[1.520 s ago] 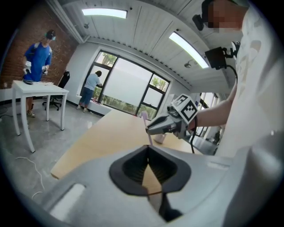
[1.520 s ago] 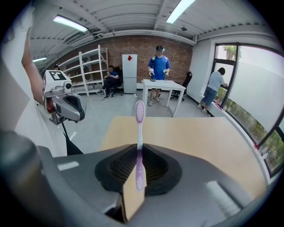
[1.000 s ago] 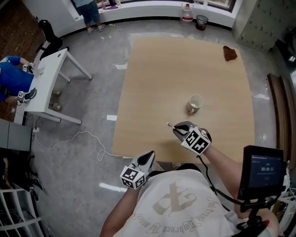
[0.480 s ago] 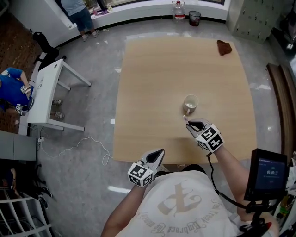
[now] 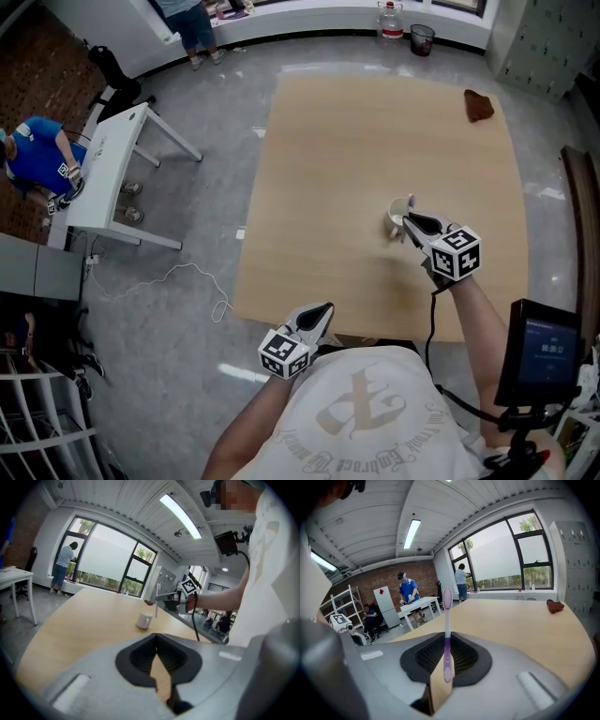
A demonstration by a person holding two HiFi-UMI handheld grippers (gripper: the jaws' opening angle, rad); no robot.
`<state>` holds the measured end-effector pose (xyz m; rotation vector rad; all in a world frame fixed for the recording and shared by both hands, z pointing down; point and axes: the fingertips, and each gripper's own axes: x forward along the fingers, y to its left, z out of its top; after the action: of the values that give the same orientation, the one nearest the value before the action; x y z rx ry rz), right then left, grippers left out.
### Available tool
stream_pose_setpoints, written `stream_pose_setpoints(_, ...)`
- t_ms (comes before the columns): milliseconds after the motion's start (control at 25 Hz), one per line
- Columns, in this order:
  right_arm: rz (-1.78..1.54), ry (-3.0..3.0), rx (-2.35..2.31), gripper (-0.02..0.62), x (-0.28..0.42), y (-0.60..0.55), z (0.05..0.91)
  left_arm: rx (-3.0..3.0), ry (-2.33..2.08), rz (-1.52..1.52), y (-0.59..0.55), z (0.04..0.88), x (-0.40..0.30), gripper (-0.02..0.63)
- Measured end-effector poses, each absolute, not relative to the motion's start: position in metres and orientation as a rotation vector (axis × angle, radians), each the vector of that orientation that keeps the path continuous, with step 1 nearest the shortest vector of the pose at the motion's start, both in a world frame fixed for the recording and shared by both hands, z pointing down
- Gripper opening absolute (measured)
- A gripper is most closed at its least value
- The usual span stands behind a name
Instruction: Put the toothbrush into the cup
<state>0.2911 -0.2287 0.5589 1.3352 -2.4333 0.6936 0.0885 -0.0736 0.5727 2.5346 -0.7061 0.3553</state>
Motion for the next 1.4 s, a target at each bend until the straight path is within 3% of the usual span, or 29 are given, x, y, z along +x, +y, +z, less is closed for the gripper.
stream_pose_setpoints(200,0.614,-2.447,1.387,0.048,0.304,-0.267,0.537,2.505,-0.79,0.347,-0.066,0.568,0.078,0.006)
stream_pose_setpoints(680,0.498,-2.213,1.246,0.048,0.304,-0.27,0.621,2.431,-0.94,0.321,-0.043,0.567,0.06,0.006)
stream_pose_setpoints(1400,0.451,-2.135,1.079,0.052,0.287,-0.261,0.648,2.413,-0.984,0.359,-0.025,0.567,0.063,0.006)
